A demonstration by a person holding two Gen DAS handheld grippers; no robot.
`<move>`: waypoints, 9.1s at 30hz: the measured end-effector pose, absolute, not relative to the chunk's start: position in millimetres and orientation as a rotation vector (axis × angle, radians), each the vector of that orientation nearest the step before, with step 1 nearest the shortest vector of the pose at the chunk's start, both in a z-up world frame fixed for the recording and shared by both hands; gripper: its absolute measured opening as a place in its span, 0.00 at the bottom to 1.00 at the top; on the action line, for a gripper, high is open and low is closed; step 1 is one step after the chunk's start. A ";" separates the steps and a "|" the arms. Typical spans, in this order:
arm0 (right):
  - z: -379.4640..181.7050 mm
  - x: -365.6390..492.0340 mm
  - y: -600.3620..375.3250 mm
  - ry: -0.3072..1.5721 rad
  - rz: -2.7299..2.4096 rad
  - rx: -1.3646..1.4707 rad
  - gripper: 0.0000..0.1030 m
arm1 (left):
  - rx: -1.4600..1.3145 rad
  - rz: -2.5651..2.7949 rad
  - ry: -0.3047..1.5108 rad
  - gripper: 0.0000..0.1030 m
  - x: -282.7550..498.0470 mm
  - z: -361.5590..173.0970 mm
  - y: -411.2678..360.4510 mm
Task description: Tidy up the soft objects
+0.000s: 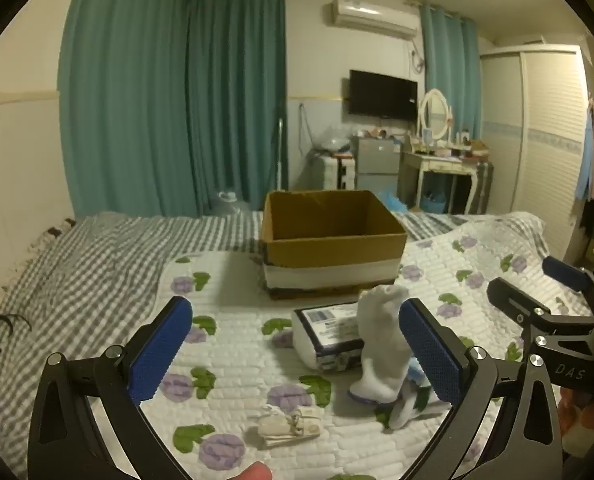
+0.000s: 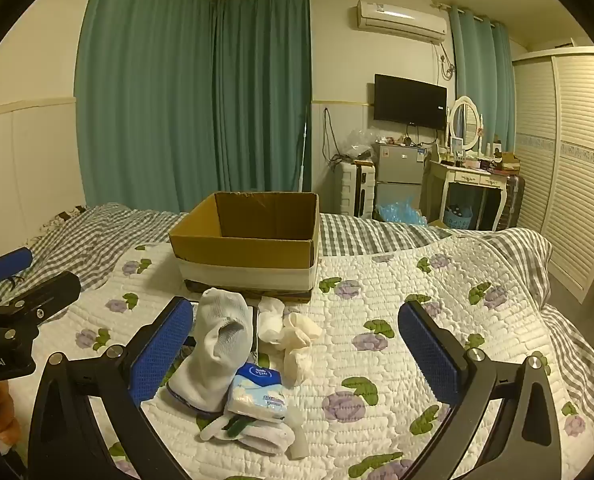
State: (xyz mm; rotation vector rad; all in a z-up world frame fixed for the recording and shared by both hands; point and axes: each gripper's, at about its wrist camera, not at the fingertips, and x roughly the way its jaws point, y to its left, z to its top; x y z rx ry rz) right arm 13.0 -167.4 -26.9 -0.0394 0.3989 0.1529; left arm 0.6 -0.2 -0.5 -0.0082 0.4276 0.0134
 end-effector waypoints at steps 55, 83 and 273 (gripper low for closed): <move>-33.0 17.0 -166.6 0.433 0.150 -0.056 1.00 | -0.011 0.030 0.409 1.00 0.0 -0.5 4.9; -33.1 17.0 -165.8 0.436 0.149 -0.058 1.00 | -0.009 0.029 0.408 1.00 -0.4 -0.9 3.9; -127.1 90.7 -140.3 0.928 0.280 -0.042 0.49 | -0.062 0.015 0.833 0.92 67.9 -116.2 51.2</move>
